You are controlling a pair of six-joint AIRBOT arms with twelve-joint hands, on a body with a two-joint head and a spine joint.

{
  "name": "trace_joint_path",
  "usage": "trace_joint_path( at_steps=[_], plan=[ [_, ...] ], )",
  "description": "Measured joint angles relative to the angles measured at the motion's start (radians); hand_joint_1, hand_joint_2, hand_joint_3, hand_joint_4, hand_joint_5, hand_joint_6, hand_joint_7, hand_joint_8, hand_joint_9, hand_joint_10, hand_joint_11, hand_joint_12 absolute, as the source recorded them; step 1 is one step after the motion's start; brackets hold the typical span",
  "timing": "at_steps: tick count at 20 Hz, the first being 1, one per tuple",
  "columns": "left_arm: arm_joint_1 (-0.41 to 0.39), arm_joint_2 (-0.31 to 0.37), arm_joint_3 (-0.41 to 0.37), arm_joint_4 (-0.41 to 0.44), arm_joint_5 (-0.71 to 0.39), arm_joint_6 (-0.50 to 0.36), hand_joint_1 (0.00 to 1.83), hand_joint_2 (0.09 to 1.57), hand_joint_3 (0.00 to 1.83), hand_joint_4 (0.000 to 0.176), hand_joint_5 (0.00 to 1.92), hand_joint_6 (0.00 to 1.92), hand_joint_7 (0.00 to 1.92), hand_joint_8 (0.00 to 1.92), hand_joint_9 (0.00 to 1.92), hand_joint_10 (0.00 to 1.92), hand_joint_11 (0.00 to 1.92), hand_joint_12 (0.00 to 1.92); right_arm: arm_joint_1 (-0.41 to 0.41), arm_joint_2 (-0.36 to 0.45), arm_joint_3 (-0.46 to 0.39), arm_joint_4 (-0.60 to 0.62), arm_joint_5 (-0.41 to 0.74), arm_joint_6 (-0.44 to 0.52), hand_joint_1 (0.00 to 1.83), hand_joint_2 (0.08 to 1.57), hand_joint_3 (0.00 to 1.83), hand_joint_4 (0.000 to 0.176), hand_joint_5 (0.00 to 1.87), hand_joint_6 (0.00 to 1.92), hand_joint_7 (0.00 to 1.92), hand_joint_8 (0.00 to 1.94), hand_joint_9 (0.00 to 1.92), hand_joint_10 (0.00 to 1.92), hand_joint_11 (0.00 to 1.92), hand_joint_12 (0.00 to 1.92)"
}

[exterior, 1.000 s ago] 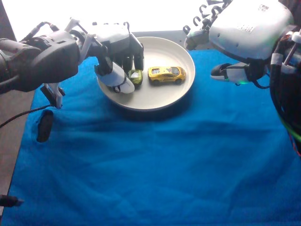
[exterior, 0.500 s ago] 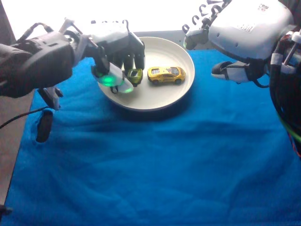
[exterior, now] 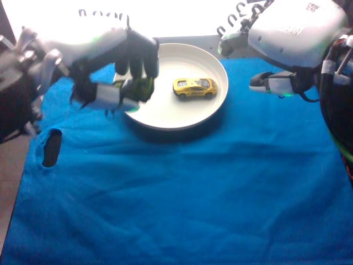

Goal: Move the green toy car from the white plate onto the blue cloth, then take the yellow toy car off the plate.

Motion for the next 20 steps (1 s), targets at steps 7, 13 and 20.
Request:
trace_joint_path(
  at_steps=[7,13,20],
  plan=[
    [0.196,0.156,-0.209,0.025,-0.217,0.0,1.19,1.19,0.0,0.0,0.83,1.13,0.86,1.31,0.57,1.33,0.17,1.83,0.0,0.004,-0.005,0.004,0.0,0.0,1.19,1.0,0.0,0.0,0.61,0.56,0.64,0.87,0.54,1.2,0.4,1.61],
    [0.344,0.127,-0.227,-0.058,-0.223,-0.032,1.16,1.21,0.0,0.025,0.8,1.21,0.81,1.34,0.45,1.33,0.18,1.8,0.0,0.008,-0.005,0.008,0.0,0.0,1.14,1.03,0.0,0.0,0.57,0.59,0.59,0.81,0.47,1.17,0.31,1.62],
    [0.37,0.113,-0.225,-0.095,-0.221,-0.035,0.8,0.94,0.0,0.094,0.52,0.12,0.45,0.03,0.3,0.34,0.0,1.35,0.0,0.007,-0.002,0.015,-0.001,0.0,1.18,1.02,0.0,0.0,0.6,0.56,0.54,0.92,0.42,1.33,0.28,1.72]
  ],
)
